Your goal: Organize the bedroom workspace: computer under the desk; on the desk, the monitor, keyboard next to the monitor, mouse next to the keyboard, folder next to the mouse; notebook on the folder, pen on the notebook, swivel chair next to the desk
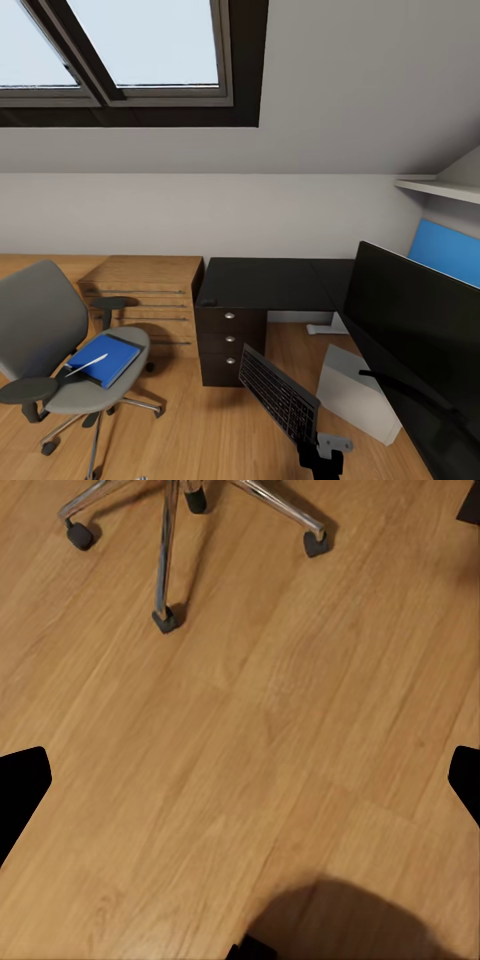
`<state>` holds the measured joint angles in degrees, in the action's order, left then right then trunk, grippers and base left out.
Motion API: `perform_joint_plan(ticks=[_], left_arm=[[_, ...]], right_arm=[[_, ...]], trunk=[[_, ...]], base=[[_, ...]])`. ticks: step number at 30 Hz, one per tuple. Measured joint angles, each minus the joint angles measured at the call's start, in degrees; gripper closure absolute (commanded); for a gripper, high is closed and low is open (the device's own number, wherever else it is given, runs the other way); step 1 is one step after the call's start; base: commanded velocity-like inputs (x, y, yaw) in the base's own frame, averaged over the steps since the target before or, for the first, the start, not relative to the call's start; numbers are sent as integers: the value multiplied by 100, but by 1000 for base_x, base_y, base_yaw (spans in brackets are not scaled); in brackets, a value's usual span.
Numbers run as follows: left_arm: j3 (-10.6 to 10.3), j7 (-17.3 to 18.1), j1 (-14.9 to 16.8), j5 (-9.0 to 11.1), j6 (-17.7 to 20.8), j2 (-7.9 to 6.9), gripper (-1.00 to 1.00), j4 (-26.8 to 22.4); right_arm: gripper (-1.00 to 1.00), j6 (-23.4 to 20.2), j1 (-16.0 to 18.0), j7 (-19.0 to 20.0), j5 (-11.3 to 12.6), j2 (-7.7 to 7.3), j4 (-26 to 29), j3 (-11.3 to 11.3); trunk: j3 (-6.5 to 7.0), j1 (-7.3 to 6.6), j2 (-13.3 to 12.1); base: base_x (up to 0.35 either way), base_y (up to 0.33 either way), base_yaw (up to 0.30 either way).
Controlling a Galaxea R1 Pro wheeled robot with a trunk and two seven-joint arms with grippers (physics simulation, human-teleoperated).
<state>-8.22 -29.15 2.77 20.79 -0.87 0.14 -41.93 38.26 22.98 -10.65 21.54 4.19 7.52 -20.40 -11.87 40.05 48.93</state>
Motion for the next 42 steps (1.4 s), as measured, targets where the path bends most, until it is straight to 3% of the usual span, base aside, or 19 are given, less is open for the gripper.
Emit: perform_joint_plan(ticks=[10, 22, 27, 42], left_arm=[[4, 1, 0, -3, -1, 1, -100, 1], [-28, 52, 1, -2, -1, 0, -100, 1], [-138, 125, 1, -2, 5, 0, -100, 5], [-159, 135, 0, -3, 7, 0, -100, 116]], right_arm=[[100, 13, -1, 1, -14, 9, 3, -23], [100, 8, 0, 0, -3, 12, 0, -1], [100, 14, 0, 0, -9, 7, 1, 0], [100, 31, 0, 0, -45, 6, 13, -32]], trunk=[[6, -1, 0], [18, 0, 0], [107, -109, -199], [377, -439, -802]], base=[[82, 198, -45], [8, 21, -44], [0, 0, 0], [0, 0, 0]])
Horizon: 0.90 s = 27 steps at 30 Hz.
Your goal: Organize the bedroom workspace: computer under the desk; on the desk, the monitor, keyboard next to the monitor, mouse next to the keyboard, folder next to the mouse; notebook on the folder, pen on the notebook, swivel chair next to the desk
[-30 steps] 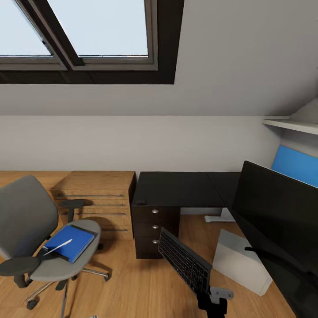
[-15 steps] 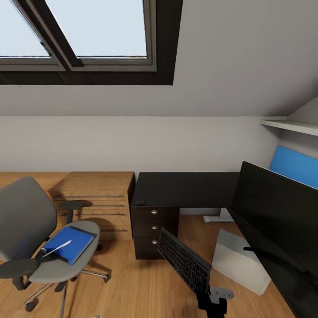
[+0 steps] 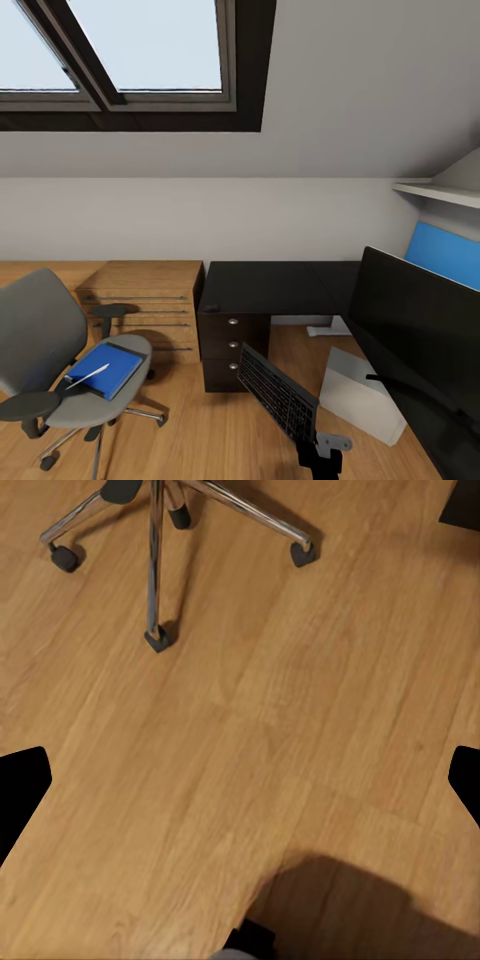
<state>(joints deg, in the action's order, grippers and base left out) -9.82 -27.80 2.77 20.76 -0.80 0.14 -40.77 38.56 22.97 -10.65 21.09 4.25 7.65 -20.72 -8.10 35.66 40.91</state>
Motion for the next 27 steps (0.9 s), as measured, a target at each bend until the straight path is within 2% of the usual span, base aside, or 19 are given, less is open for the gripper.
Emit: perform_joint_plan(ticks=[5, 10, 14, 20, 27], left_arm=[[2, 0, -1, 0, 0, 0, -100, 16], [5, 15, 0, 0, 0, 0, -100, 145], [3, 18, 0, 0, 0, 0, -100, 172], [4, 18, 0, -1, 0, 0, -100, 179], [10, 18, 0, -1, -5, 0, -100, 188]], right_arm=[[100, 25, 1, -24, -7, 10, 124, 12], [100, 256, 1, -17, 35, 9, 800, 33], [100, 510, 1, 8, 42, 9, 1113, 38], [100, 841, -1, 22, 68, 9, 1188, 22], [100, 921, -2, 21, 70, -1, 1185, 28]], trunk=[[91, -110, -201], [181, -220, -403], [253, -308, -563], [361, -440, -804], [361, -441, -806]], base=[[0, 0, 0], [0, 0, 0], [0, 0, 0], [0, 0, 0], [0, 0, 0]])
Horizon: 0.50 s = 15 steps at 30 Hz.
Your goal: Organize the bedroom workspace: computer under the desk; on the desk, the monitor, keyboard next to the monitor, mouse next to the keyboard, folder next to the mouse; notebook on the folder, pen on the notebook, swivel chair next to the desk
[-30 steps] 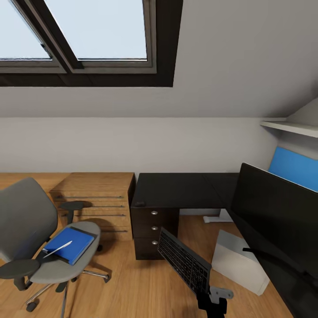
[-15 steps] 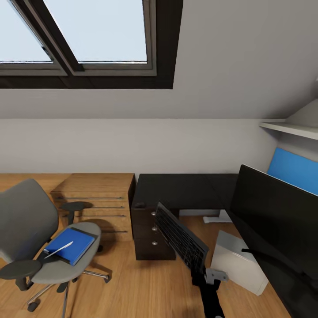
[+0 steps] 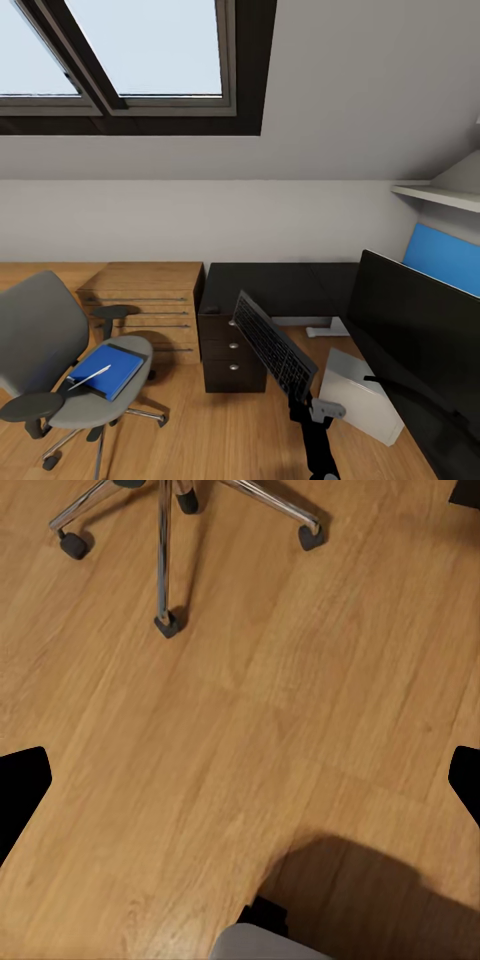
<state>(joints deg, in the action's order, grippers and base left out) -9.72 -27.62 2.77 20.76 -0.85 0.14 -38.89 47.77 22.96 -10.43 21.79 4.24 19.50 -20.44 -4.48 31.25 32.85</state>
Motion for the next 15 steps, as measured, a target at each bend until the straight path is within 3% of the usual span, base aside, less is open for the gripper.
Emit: perform_joint_plan(ticks=[5, 7, 9, 10, 11, 12, 13, 14, 15], left_arm=[[1, 13, 0, 0, -3, 0, -100, 4], [1, 16, 0, -1, -3, 5, -100, 8], [1, 17, 0, -1, -3, 4, -100, 13], [2, 22, 0, -1, -5, 8, -100, 66], [2, 24, -1, -3, -6, 8, -100, 77], [0, 28, 1, -3, -7, 9, -100, 84], [1, 52, 0, -3, -9, 9, -100, 89], [3, 167, -1, -4, -10, 9, -100, 100], [3, 188, 0, -4, -10, 9, -100, 103]], right_arm=[[100, 6, 2, -10, -1, -6, 229, 39], [100, -47, 2, -31, -3, -7, 603, 46], [100, -451, 3, -35, 212, 4, 1276, 49], [100, -1491, 3, -55, 1124, 1, 1997, 69], [100, -1654, 12, -44, 1378, -7, 2525, 115], [100, -2026, 16, -51, 1468, -10, 2898, 102], [100, -2285, 20, -65, 1946, -15, 3044, 237], [100, -3352, 38, -69, 3344, 8, 3586, 747], [100, -3604, 47, -63, 3978, 12, 3729, 800]], trunk=[[1, 0, 0], [1, 0, 0], [2, -1, 1], [0, 1, -3], [1, 0, -1], [1, -1, 2], [0, 0, -1], [1, 0, 0], [1, 0, 0]], base=[[0, 0, 0], [0, 0, 0], [0, 0, 0], [0, 0, 0], [0, 0, 0], [0, 0, 0], [0, 0, 0], [0, 0, 0], [0, 0, 0]])
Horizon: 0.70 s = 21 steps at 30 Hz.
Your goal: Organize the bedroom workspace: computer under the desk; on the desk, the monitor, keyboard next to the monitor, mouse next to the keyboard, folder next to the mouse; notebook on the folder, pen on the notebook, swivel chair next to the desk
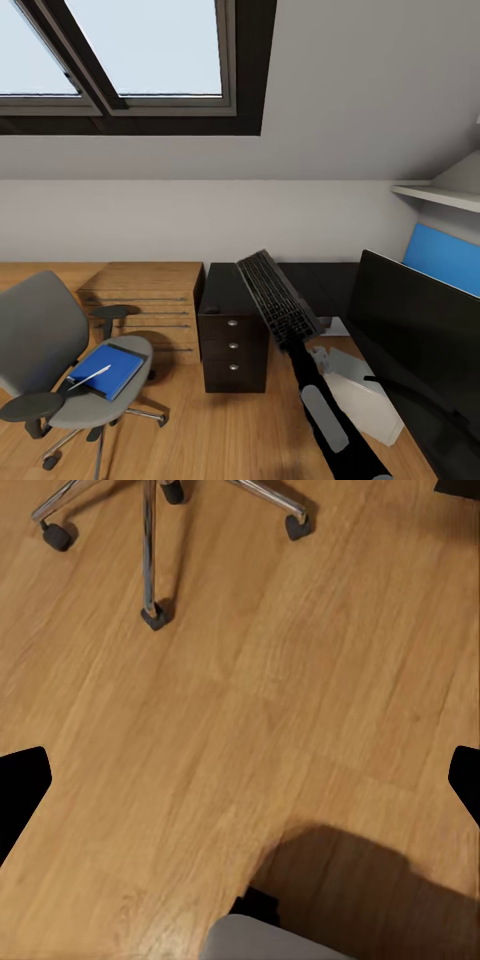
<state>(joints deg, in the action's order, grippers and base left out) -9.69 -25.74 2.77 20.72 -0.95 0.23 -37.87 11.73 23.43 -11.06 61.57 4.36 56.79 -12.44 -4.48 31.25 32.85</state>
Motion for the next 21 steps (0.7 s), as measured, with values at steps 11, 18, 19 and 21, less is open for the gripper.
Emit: perform_joint_plan(ticks=[11, 18, 19, 21], left_arm=[[-5, 730, 0, 20, 119, -13, -100, -1380], [-18, 79, 0, 1, 2988, 627, -100, -4959], [-24, -89, -1, 0, 3007, 667, -100, -4949], [-10, -274, -2, -3, 3016, 697, -100, -4894]], right_arm=[[100, -376, 7, 0, 2146, -49, 380, 94], [100, -330, 5, -99, 2206, 1, -92, -256], [100, -327, 5, -178, 2189, 2, -133, -261], [100, -319, 6, -339, 2193, 16, -170, -280]], trunk=[[-1, 0, -1], [-1, -1, 0], [-1, 0, -1], [-1, 0, -1]], base=[[0, 0, 0], [0, 0, 0], [0, 0, 0], [0, 0, 0]])
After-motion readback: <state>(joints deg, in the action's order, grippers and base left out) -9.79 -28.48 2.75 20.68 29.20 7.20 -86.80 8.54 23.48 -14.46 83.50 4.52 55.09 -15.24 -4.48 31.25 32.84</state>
